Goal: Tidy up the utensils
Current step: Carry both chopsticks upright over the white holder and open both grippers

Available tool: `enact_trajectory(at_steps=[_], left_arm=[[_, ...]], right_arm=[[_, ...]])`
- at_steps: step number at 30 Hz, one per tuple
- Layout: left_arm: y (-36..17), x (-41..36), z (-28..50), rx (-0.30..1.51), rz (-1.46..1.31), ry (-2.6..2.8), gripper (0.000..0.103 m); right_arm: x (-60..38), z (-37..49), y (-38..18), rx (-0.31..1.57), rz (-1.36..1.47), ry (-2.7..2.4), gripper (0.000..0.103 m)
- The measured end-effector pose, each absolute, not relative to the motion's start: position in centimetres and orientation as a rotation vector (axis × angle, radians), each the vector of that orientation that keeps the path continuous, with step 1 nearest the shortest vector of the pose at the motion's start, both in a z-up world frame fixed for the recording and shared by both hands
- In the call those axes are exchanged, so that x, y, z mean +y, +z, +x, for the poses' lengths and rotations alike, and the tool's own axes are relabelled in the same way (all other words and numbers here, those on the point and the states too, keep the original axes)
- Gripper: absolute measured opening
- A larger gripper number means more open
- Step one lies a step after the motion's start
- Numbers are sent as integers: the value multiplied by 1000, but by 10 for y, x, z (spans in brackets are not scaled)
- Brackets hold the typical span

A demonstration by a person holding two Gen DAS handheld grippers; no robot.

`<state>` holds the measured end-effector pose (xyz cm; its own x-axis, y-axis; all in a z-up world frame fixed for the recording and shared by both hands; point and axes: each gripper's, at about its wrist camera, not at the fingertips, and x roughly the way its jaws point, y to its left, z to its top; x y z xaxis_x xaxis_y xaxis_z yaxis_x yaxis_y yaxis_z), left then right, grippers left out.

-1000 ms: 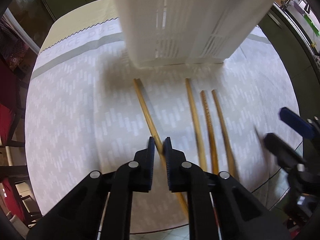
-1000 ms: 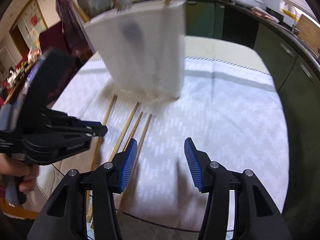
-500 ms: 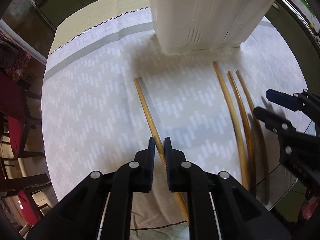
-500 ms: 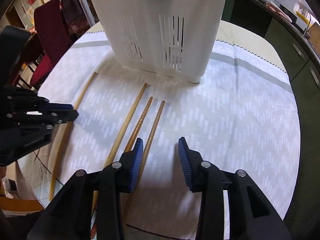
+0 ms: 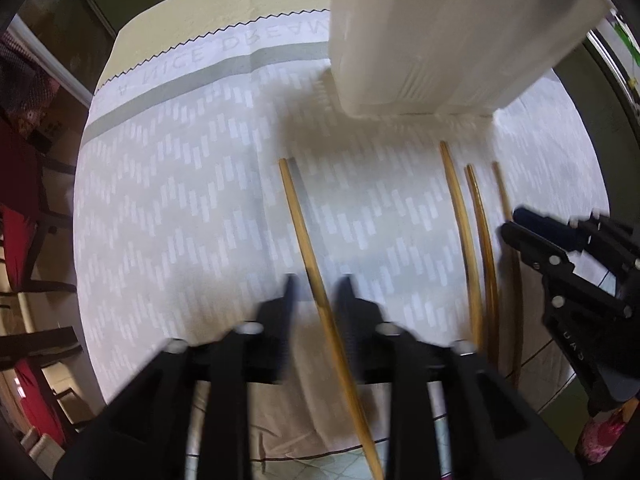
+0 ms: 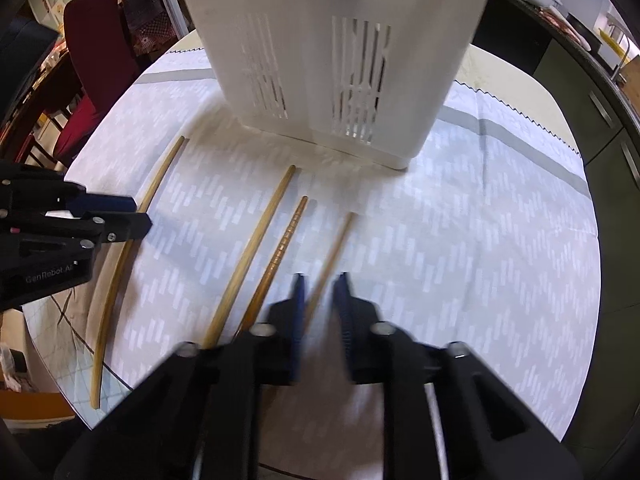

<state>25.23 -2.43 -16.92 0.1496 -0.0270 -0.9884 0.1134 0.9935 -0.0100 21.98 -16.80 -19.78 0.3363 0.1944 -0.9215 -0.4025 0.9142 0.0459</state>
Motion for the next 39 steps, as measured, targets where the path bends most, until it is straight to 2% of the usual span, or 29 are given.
enact_trajectory(at_steps=[1,2,4,6,8,10,17,28,39], left_arm=[[-172,-24,256,1428,74,-92,61],[-174,-26,258,1423,90,-85,66],[-175,-27,262,1404,102,-87,66],[-173,-34,264,1394,101,-88,55],[-169,-34,267,1393,86,-80,20],[-167,-37,266,1403,62,-78,8],[-161,-26,263,1368,21,-83,6],[-65,-21,217,1095,38,-119,6],[-22,-20,183,1002,31,-152,6]], right_arm=[[-169,221,-198,1170,-194,398,9],[-171,221,-198,1170,-188,401,8],[-174,221,-198,1170,-174,406,7],[-179,222,-198,1173,-151,412,6],[-184,221,-198,1170,-137,411,6],[-189,220,-198,1171,-123,413,6],[-218,213,-177,1114,-46,417,6],[-286,168,-89,858,110,419,6],[-302,134,-62,777,137,431,6]])
